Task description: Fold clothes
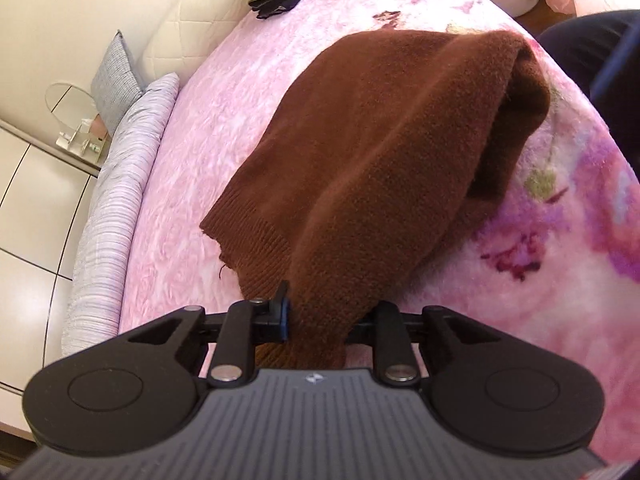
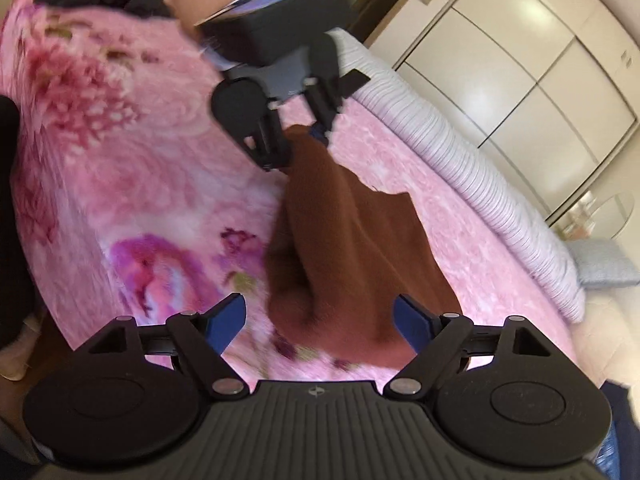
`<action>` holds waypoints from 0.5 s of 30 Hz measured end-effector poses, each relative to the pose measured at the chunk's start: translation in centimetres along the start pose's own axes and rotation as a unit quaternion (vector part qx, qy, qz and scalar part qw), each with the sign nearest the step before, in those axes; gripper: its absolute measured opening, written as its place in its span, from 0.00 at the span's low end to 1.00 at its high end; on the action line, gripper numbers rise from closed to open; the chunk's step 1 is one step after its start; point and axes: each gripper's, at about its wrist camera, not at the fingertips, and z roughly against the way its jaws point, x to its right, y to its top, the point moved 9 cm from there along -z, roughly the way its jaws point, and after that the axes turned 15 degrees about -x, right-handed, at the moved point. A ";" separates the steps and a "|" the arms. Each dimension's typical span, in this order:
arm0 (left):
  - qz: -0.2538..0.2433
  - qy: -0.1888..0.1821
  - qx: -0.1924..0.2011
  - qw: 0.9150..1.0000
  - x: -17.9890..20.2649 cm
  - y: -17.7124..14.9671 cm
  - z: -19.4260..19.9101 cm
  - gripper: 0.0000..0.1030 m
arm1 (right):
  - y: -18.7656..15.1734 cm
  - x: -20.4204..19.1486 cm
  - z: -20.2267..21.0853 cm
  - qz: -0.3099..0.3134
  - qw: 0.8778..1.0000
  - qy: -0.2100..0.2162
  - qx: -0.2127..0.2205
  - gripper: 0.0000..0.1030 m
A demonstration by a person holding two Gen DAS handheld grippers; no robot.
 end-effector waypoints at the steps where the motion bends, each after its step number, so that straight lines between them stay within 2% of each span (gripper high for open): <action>1: 0.002 -0.004 0.000 1.000 -0.1 -0.2 0.2 0.18 | 0.4 -0.7 -0.7 0.022 1.000 -0.019 -0.009 0.76; 4: 0.014 -0.022 0.003 1.000 -0.3 -1.1 0.6 0.18 | 1.5 -1.8 -2.8 0.081 0.993 -0.078 -0.028 0.74; 7: 0.028 -0.046 0.008 0.999 -0.6 -1.8 0.9 0.18 | 2.2 -2.0 -4.9 0.123 0.985 -0.110 -0.046 0.71; 9: 0.033 -0.053 0.011 0.998 -0.7 -2.0 0.8 0.18 | 2.2 -1.8 -6.1 0.144 0.981 -0.118 -0.049 0.62; 10: 0.032 -0.050 0.012 0.998 -0.6 -2.1 0.7 0.18 | 2.2 -1.4 -6.3 0.146 0.981 -0.115 -0.046 0.52; 13: 0.025 -0.030 0.017 0.999 0.2 -2.0 0.6 0.22 | 1.7 0.4 -5.6 0.131 0.987 -0.091 -0.033 0.40; 14: 0.017 -0.009 0.020 1.000 0.8 -1.8 0.9 0.28 | 1.3 1.2 -5.0 0.125 0.988 -0.085 -0.027 0.38; 15: 0.009 0.015 0.023 1.000 1.4 -1.6 1.2 0.38 | 0.9 2.1 -4.4 0.119 0.989 -0.083 -0.022 0.38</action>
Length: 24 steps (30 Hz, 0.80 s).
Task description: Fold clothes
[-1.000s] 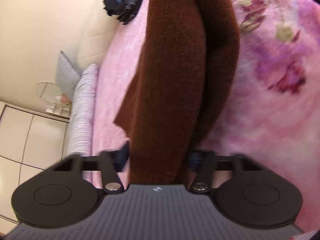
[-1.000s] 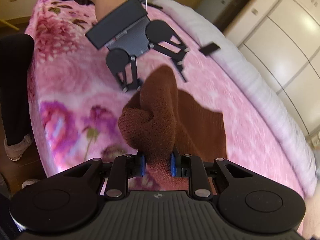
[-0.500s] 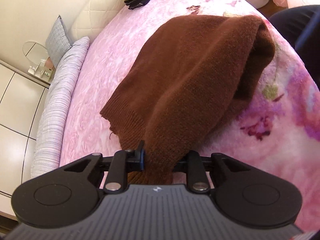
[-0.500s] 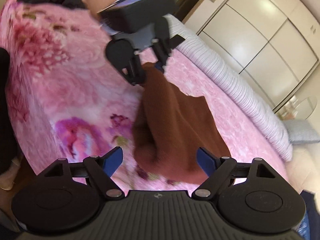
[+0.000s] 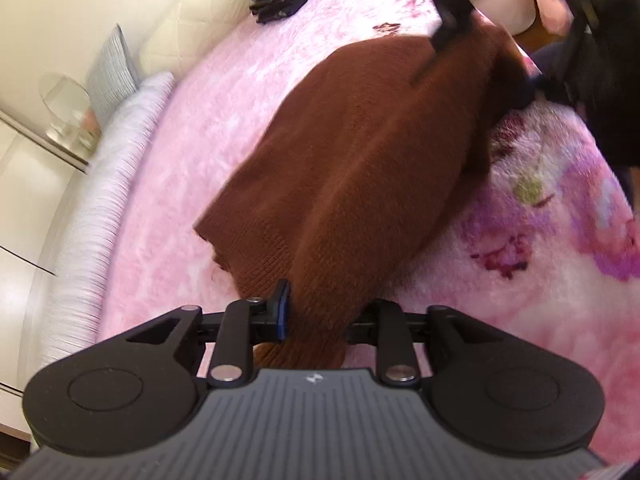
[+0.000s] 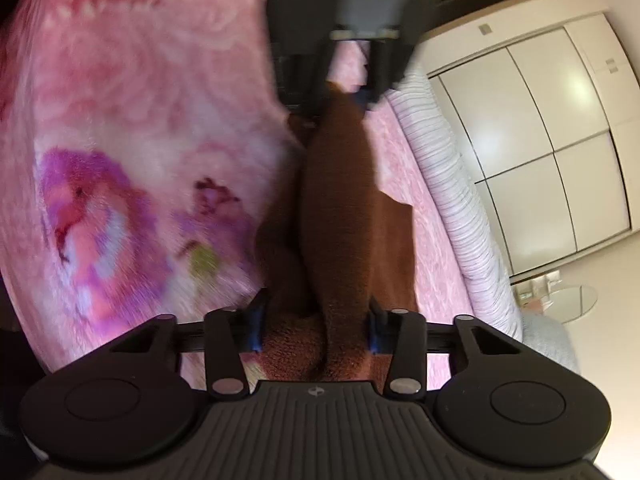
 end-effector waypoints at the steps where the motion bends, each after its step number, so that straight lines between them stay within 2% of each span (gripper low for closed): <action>1: -0.013 0.026 0.005 1.000 0.7 0.3 0.2 0.43 | -0.7 0.8 0.5 -0.009 1.000 0.005 0.002 0.37; 2: -0.026 0.049 0.009 0.998 1.4 0.5 0.4 0.53 | -1.5 1.5 0.8 -0.020 1.000 0.017 0.002 0.37; 3: -0.040 0.063 0.012 0.997 2.3 0.7 0.6 0.58 | -2.3 1.9 1.0 -0.029 0.999 0.029 0.001 0.37; 7: -0.034 0.034 0.019 0.999 4.5 1.5 1.4 0.58 | -5.1 1.5 0.6 -0.031 0.998 0.048 -0.029 0.37; 9: -0.026 0.022 0.021 0.999 4.8 1.5 2.1 0.58 | -6.1 0.6 0.2 -0.024 0.997 0.057 -0.046 0.41; 11: -0.016 0.009 0.024 1.000 4.7 1.1 3.1 0.58 | -6.1 -0.1 0.6 -0.025 0.997 0.057 -0.048 0.49; 14: 0.000 -0.008 0.034 0.999 4.3 0.3 4.8 0.59 | -5.7 0.3 1.8 -0.062 0.995 0.073 -0.035 0.51; 16: 0.005 -0.003 0.041 0.999 3.9 0.1 5.6 0.61 | -4.8 0.6 3.1 -0.087 0.992 0.094 -0.013 0.51; 18: -0.006 0.006 0.040 0.999 3.6 0.3 5.5 0.61 | -3.9 0.8 3.7 -0.094 0.991 0.094 0.005 0.52; 20: -0.035 0.020 0.036 0.999 3.8 0.5 4.8 0.60 | -2.9 0.4 3.3 -0.082 0.993 0.083 0.004 0.52; 22: -0.062 0.022 0.030 0.997 4.5 0.6 4.1 0.54 | -2.4 0.1 2.3 -0.065 0.995 0.069 -0.008 0.52; 23: -0.073 0.025 0.026 0.997 4.6 0.7 3.7 0.35 | -2.4 0.0 1.7 -0.062 0.996 0.069 -0.014 0.47; 24: -0.083 0.028 0.021 0.996 4.6 0.8 3.2 0.24 | -2.3 0.0 1.1 -0.059 0.996 0.071 -0.020 0.41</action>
